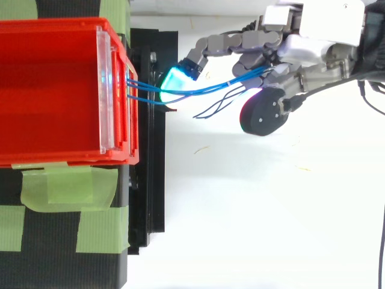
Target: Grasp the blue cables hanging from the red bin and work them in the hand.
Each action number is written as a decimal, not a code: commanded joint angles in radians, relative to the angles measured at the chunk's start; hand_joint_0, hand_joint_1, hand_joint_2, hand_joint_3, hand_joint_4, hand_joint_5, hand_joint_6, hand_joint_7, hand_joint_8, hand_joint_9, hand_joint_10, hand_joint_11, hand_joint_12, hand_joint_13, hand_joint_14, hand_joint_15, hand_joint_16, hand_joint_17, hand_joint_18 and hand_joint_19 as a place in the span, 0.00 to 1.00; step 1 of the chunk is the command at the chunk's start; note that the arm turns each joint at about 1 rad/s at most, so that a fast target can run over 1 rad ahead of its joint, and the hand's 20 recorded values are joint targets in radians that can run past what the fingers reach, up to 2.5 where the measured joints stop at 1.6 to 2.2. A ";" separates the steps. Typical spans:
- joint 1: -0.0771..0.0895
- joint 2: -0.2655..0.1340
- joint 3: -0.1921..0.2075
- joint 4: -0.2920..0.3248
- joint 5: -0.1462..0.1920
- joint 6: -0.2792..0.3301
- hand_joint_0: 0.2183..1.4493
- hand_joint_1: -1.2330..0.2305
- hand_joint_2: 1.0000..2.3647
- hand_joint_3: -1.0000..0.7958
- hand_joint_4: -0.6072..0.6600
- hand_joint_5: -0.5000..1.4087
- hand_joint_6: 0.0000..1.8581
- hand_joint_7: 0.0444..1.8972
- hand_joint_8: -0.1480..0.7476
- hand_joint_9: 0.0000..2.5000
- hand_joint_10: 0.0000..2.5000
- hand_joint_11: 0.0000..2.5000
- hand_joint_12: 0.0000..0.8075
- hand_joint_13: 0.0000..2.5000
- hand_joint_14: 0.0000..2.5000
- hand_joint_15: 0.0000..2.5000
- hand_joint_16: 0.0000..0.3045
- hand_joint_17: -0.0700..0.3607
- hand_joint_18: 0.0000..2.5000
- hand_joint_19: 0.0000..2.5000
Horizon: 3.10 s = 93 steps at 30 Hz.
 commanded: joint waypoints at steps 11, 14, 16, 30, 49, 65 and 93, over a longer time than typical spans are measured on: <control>-0.004 0.004 0.028 -0.105 -0.079 0.006 0.44 0.41 0.00 0.00 0.70 0.42 0.00 0.64 0.53 0.33 1.00 0.95 0.64 0.48 1.00 0.62 0.21 0.49 0.54 0.23; -0.004 0.017 0.028 -0.100 -0.079 0.006 0.44 0.41 0.00 0.00 0.69 0.43 0.00 0.65 0.53 0.34 1.00 0.95 0.64 0.48 1.00 0.62 0.21 0.49 0.54 0.23; -0.005 0.023 0.028 -0.099 -0.077 0.005 0.45 0.41 0.00 0.00 0.69 0.43 0.00 0.66 0.53 0.34 1.00 0.96 0.63 0.48 1.00 0.63 0.21 0.49 0.54 0.23; -0.005 0.055 0.040 -0.120 0.016 0.011 0.46 0.40 0.00 0.00 0.69 0.44 0.00 0.67 0.53 0.32 1.00 0.96 0.61 0.45 1.00 0.63 0.19 0.46 0.50 0.24; -0.001 0.055 0.098 -0.131 0.074 0.026 0.50 0.39 0.00 0.06 0.68 0.46 0.00 0.69 0.52 0.31 1.00 0.95 0.60 0.45 1.00 0.64 0.18 0.45 0.49 0.25; -0.008 0.053 0.121 -0.196 0.071 0.006 0.51 0.40 0.00 0.04 0.68 0.47 0.01 0.70 0.52 0.33 1.00 0.95 0.59 0.45 1.00 0.64 0.17 0.44 0.49 0.24; -0.027 0.053 0.120 -0.251 0.236 -0.021 0.46 0.38 0.00 0.00 0.68 0.53 0.00 0.69 0.50 0.34 1.00 0.95 0.59 0.45 1.00 0.64 0.18 0.45 0.49 0.24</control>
